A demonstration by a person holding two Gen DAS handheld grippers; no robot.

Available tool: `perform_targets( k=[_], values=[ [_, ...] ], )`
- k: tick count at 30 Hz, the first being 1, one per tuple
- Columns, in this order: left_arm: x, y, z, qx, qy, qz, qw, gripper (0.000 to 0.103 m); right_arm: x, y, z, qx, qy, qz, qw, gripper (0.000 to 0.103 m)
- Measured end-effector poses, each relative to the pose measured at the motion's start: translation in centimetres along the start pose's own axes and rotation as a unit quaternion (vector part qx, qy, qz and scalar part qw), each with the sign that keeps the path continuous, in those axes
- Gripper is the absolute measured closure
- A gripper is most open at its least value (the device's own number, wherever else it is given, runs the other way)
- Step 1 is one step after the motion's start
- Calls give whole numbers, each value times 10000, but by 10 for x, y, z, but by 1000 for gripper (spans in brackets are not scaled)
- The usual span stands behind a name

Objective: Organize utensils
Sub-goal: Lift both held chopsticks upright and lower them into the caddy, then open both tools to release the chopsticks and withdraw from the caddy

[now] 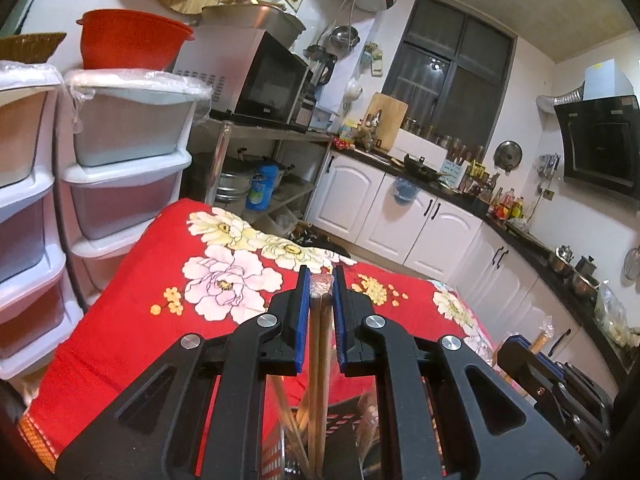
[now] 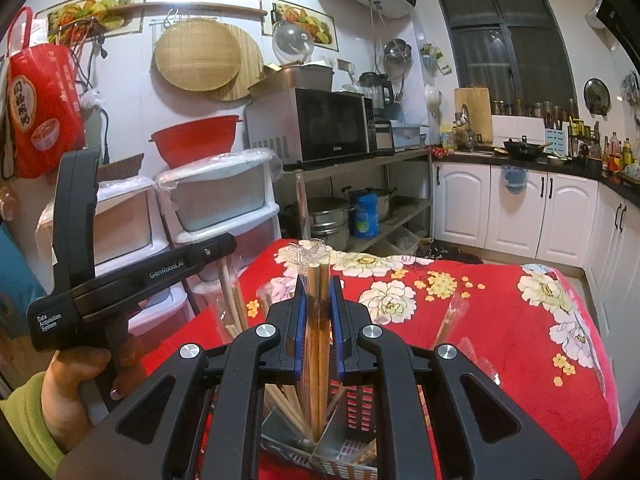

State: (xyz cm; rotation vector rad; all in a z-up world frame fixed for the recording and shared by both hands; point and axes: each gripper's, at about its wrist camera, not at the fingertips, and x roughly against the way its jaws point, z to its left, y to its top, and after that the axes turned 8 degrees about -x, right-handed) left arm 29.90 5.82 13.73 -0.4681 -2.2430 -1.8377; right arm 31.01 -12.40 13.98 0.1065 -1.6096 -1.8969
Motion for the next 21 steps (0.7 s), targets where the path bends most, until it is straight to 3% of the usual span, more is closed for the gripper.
perform_targets(
  k=[18, 21],
  values=[
    [1, -15, -2, -194, -56, 230, 9995, 97, -13, -23, -7, -159, -49, 441, 9989, 91],
    [5, -17, -1, -217, -51, 277, 9994, 87, -10, -26, -8, -189, -58, 500, 9986, 89]
  ],
)
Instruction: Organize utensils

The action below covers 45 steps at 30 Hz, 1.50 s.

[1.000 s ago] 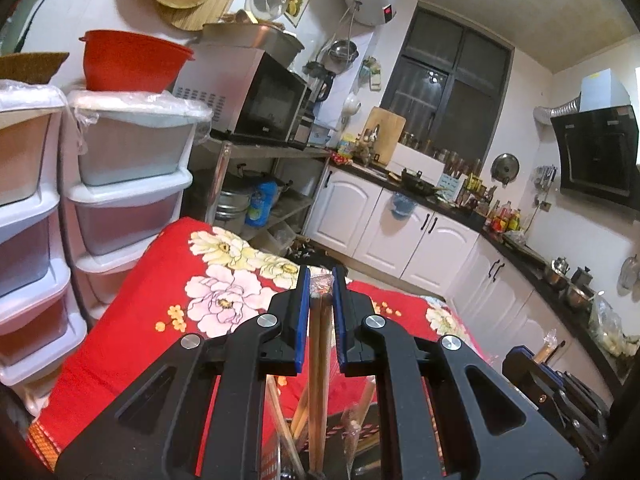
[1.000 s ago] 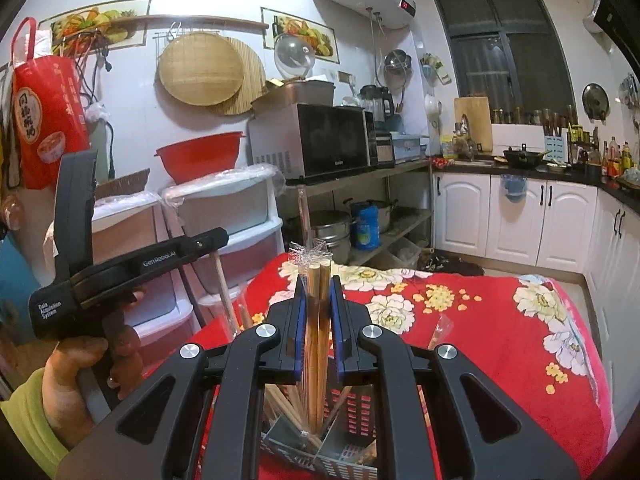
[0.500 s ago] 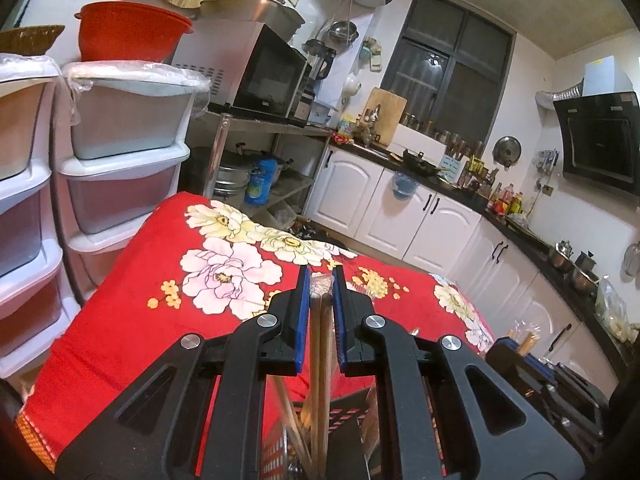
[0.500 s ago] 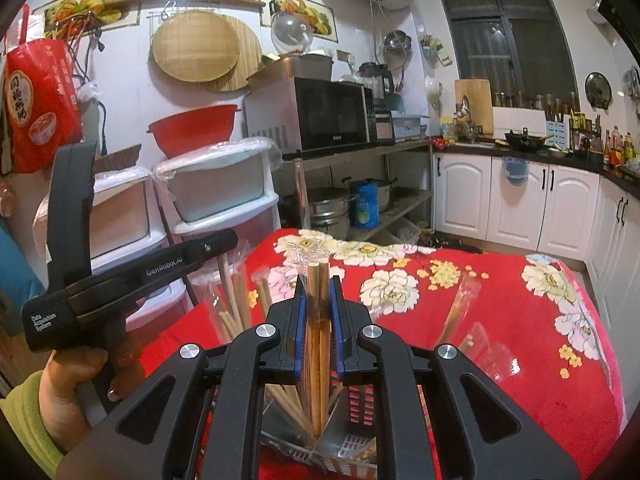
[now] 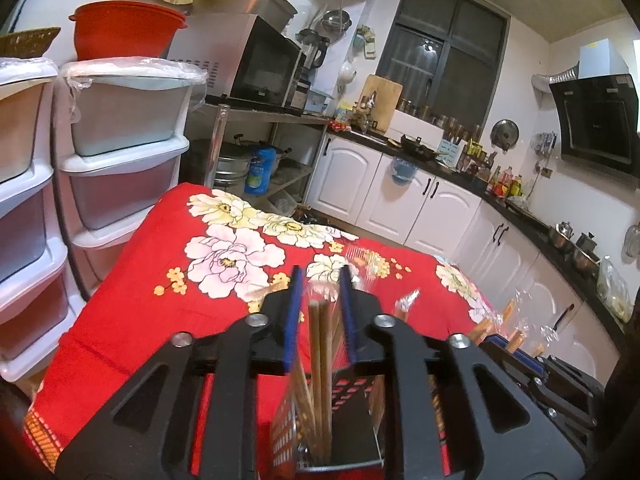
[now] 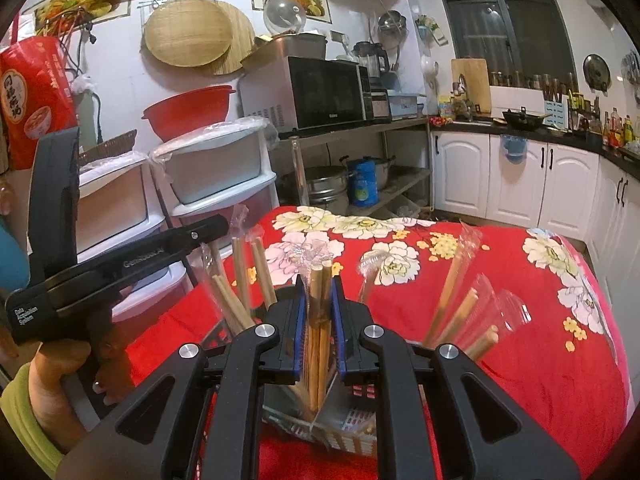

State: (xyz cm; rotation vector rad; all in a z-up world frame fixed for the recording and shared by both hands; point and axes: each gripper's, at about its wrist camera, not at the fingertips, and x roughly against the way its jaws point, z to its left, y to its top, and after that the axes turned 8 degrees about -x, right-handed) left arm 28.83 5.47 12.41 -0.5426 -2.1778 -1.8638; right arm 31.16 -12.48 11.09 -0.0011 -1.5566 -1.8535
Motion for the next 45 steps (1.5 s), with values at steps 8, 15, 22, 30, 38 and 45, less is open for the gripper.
perform_targets(
  k=[8, 15, 22, 30, 38, 45],
  values=[
    [17, -7, 0, -50, 49, 63, 10000, 74, 13, -7, -4, -66, -40, 57, 10000, 78],
    [37, -14, -2, -101, 42, 64, 9999, 64, 30, -15, -6, -99, -51, 51, 9999, 66],
    [60, -28, -4, -90, 57, 83, 9999, 45, 49, -28, -4, -71, -99, 47, 9999, 51],
    [83, -50, -9, -164, -12, 159, 9997, 23, 70, -50, -5, -110, -145, 122, 9998, 34],
    [95, -74, -10, -112, -111, 298, 9994, 12, 84, -74, -6, -161, -168, 251, 9994, 21],
    [97, -95, -11, -80, -115, 433, 9990, 12, 89, -97, -11, -185, -257, 404, 9987, 17]
  ],
)
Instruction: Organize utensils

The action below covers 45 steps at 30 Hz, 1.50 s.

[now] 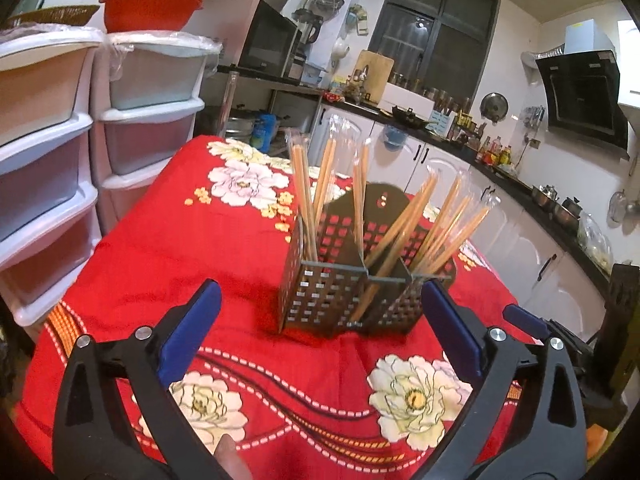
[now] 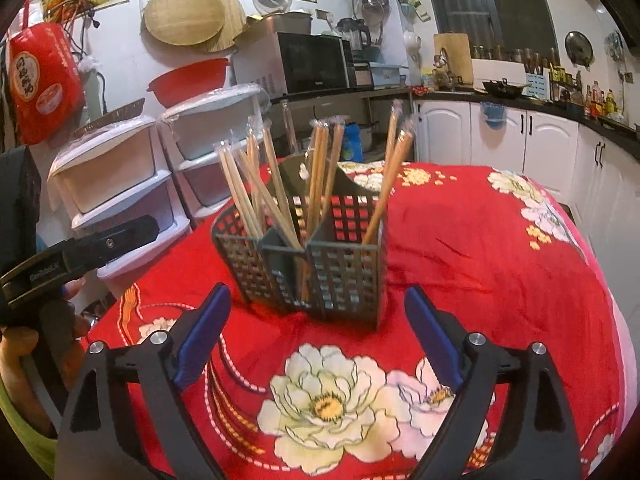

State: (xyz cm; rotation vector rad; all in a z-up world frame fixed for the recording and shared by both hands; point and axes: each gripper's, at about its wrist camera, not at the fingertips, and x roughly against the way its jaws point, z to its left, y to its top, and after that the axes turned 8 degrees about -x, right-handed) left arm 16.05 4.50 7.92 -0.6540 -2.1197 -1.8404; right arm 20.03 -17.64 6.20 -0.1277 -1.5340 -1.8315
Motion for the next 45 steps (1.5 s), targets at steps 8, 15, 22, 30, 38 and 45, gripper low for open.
perform_targets(
  k=[8, 15, 22, 30, 38, 45],
  values=[
    [-1, -20, -5, -71, -4, -36, 10000, 12, 5, -19, -10, -31, -136, -37, 9999, 13],
    [-2, -35, -13, -205, 25, -142, 9997, 12, 6, -34, -18, -113, -149, -66, 9998, 8],
    [-7, -46, -15, -236, 98, -187, 9995, 12, 11, -44, -24, -116, -173, -214, 9996, 7],
    [-8, -55, -17, -315, 154, -441, 9984, 12, 13, -54, -24, -4, -375, -593, 9975, 7],
    [-12, -63, -17, -365, 228, -536, 9976, 12, 17, -61, -24, 128, -498, -1006, 9936, 7],
    [-18, -66, -13, -294, 283, -437, 9982, 12, 15, -62, -25, 140, -515, -978, 9938, 7]
  ],
)
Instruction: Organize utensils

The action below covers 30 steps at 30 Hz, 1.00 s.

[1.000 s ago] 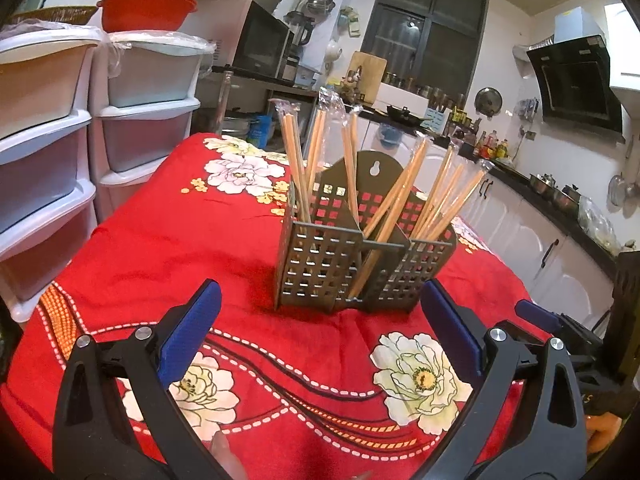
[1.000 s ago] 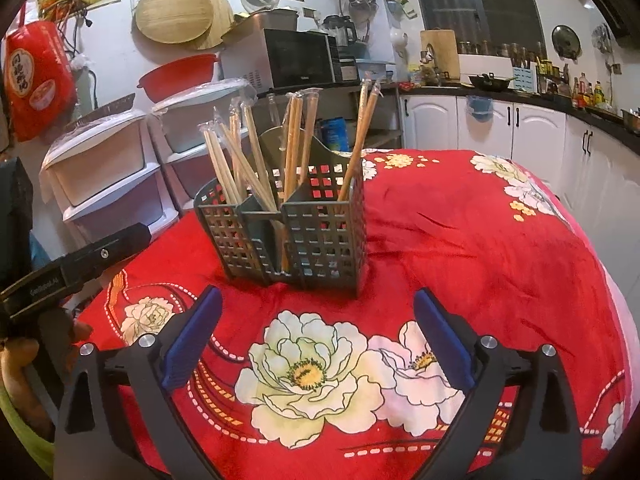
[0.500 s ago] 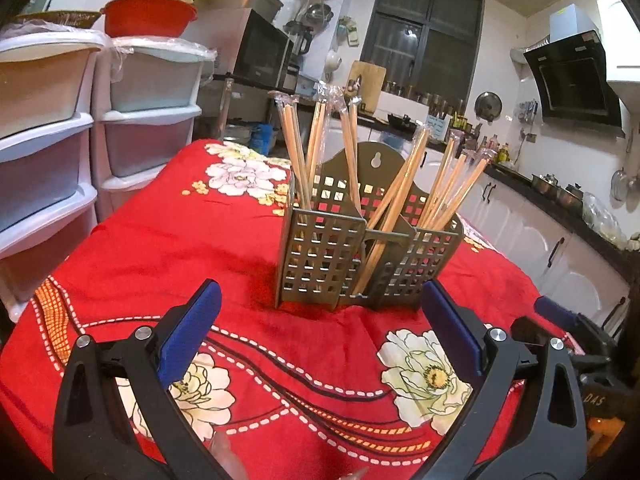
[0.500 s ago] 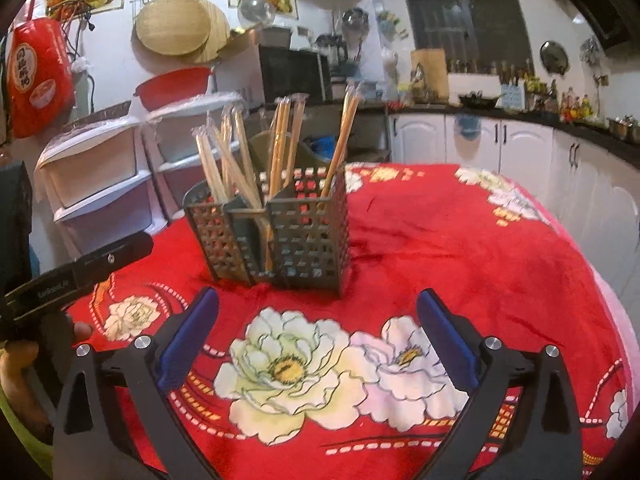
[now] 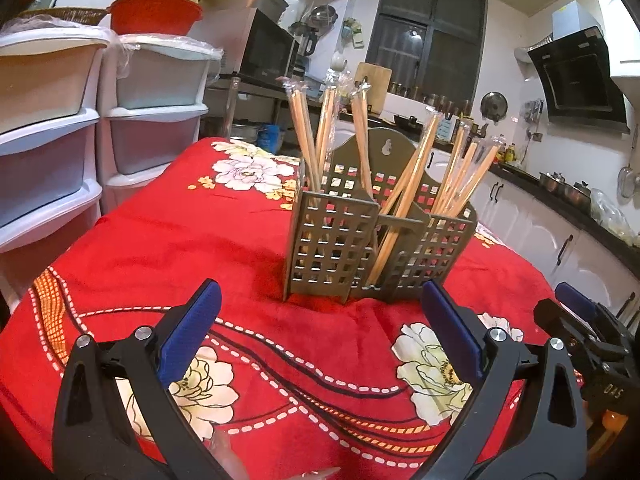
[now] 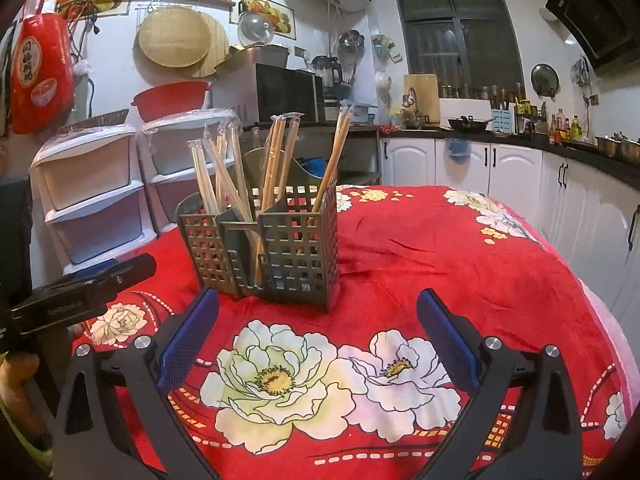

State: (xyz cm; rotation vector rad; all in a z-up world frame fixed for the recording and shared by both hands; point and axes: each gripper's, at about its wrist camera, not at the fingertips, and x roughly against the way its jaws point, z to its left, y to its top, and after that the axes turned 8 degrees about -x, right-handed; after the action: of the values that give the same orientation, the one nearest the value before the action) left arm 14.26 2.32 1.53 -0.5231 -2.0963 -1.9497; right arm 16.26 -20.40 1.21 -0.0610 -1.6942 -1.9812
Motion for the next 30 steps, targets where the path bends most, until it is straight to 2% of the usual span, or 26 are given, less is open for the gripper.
perform_targets(
  k=[30],
  values=[
    [3, -2, 5, 85, 75, -3, 9999, 12, 0, -4, -2, -55, -79, 17, 10000, 7]
  ],
)
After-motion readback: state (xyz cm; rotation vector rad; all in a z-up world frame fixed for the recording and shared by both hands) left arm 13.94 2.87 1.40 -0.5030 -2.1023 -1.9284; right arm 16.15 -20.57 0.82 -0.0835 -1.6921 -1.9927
